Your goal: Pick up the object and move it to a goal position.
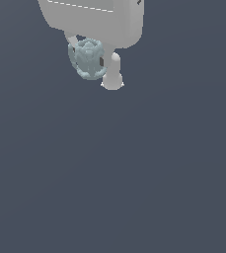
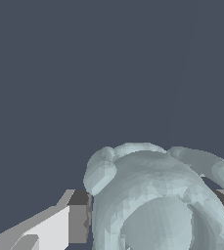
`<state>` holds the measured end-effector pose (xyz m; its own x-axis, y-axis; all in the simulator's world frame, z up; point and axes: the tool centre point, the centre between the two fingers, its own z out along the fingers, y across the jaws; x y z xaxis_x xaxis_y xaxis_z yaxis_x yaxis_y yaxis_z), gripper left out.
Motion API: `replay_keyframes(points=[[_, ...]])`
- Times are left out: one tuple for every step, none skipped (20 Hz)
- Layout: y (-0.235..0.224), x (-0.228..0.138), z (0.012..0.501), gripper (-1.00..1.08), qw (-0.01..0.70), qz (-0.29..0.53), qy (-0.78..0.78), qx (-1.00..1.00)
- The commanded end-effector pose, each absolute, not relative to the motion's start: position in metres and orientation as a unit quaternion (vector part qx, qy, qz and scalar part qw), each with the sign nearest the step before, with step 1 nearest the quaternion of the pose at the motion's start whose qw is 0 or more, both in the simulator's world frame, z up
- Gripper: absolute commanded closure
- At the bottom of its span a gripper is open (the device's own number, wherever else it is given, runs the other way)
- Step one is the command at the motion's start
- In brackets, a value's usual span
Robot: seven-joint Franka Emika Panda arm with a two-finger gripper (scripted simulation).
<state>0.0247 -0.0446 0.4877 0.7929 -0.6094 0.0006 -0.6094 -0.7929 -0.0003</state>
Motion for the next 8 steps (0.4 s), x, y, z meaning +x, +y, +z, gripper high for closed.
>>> replay_keyframes(points=[[-0.0468, 0.0252, 0.4940, 1.08, 0.000, 0.000, 0.322, -0.947], [-0.0474, 0.0254, 0.4957, 1.08, 0.000, 0.000, 0.322, -0.947], [-0.0479, 0.0256, 0.4971, 1.08, 0.000, 0.000, 0.322, -0.947], [-0.0483, 0.0257, 0.4983, 1.08, 0.000, 0.000, 0.322, -0.947], [-0.0486, 0.0258, 0.4992, 1.08, 0.000, 0.000, 0.322, -0.947], [-0.0489, 0.0259, 0.4998, 1.08, 0.000, 0.000, 0.322, -0.947], [-0.0490, 0.0260, 0.5002, 1.08, 0.000, 0.000, 0.322, -0.947], [-0.0490, 0.0260, 0.5003, 1.08, 0.000, 0.000, 0.322, -0.947]])
